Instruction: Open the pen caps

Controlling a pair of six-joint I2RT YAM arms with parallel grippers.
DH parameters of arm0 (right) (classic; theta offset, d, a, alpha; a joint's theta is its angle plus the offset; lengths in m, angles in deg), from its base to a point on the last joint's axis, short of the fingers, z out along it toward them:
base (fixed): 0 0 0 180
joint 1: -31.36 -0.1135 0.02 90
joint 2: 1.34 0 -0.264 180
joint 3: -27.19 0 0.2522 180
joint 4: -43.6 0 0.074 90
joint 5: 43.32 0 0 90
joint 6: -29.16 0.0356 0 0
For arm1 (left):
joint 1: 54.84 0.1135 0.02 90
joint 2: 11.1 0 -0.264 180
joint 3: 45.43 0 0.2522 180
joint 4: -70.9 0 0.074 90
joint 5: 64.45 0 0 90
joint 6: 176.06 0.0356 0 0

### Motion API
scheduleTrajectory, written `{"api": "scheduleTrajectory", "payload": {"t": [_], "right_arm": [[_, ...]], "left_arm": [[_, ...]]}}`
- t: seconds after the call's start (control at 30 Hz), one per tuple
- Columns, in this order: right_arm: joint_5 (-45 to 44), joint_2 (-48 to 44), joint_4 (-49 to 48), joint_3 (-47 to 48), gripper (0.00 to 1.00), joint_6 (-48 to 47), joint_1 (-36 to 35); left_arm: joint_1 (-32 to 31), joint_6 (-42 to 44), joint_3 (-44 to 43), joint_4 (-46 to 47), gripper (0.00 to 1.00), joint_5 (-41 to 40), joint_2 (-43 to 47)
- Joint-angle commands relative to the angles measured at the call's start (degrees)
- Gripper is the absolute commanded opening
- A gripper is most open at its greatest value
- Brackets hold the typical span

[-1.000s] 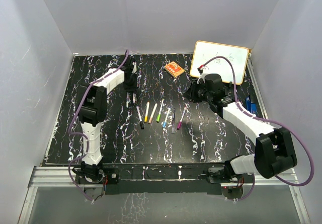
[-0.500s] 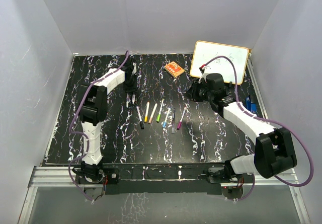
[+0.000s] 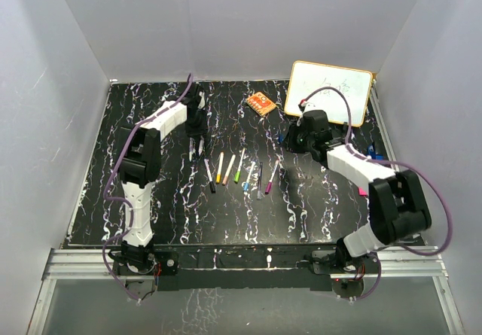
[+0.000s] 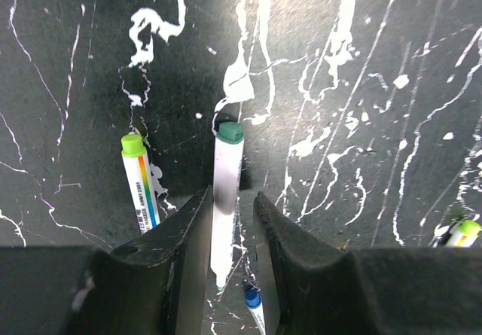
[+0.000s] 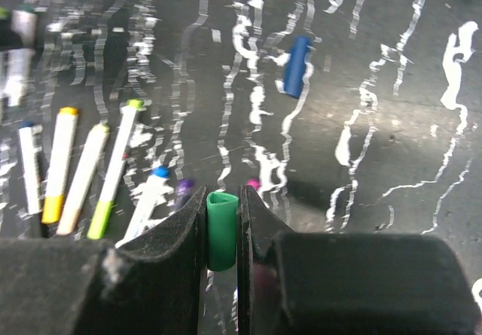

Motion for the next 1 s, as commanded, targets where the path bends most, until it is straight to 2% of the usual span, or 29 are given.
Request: {"api": "scheduleTrajectory", "payload": {"t": [0.0, 0.13, 0.23, 0.43, 0.63, 0.83, 0.97], "right_arm": [[-6.66, 6.06, -0.38, 4.52, 0.0, 0.06, 1.5], [-9.64, 10.95, -0.42, 7.0, 0.0, -0.56, 2.53], [-10.81, 14.26, 0.08, 8.85, 0.0, -1.05, 3.16], [-13.78, 19.86, 1.84, 12.8, 0.0, -2.13, 3.39], [-17.22, 24.08, 5.17, 16.79, 0.0, -3.09, 3.39], [-17.48, 26.4, 8.66, 19.34, 0.08, -2.95, 3.39], [-17.26, 26.62, 9.41, 19.55, 0.2, -2.85, 3.39]], "left_arm": [[-0.14, -0.59, -4.55, -0.31, 0.28, 2.47, 5.65], [-0.2, -0.21, -8.81, -2.5, 0.29, 2.17, 10.0], [-0.17, -0.46, -6.83, -2.13, 0.29, 1.02, 15.43], [-2.95, -4.17, 11.1, 6.8, 0.33, 1.57, 31.06], [-8.06, -7.21, 23.02, 8.52, 0.33, -0.73, 38.08], [-9.46, -8.93, 30.87, 9.74, 0.33, -1.64, 41.42], [-9.46, -9.02, 32.33, 10.07, 0.33, -1.7, 41.85]]}}
